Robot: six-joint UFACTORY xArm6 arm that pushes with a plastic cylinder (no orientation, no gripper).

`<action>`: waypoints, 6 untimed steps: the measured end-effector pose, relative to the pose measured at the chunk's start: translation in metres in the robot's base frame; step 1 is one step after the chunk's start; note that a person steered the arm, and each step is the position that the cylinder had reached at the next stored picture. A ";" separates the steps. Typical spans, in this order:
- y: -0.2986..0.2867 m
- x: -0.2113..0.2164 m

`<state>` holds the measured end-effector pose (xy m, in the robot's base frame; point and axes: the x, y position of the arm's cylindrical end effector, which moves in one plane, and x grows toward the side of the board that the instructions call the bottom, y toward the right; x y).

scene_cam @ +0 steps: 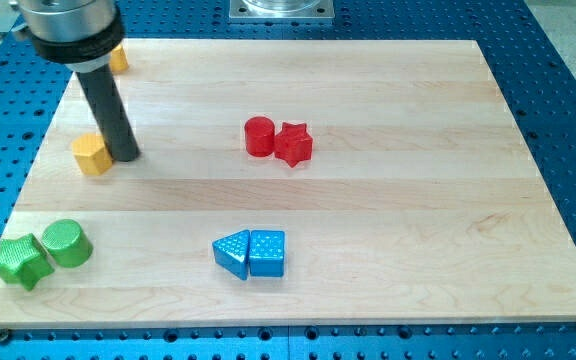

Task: Move the green circle in between the hexagon and green star

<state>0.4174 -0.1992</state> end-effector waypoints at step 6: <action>-0.003 0.164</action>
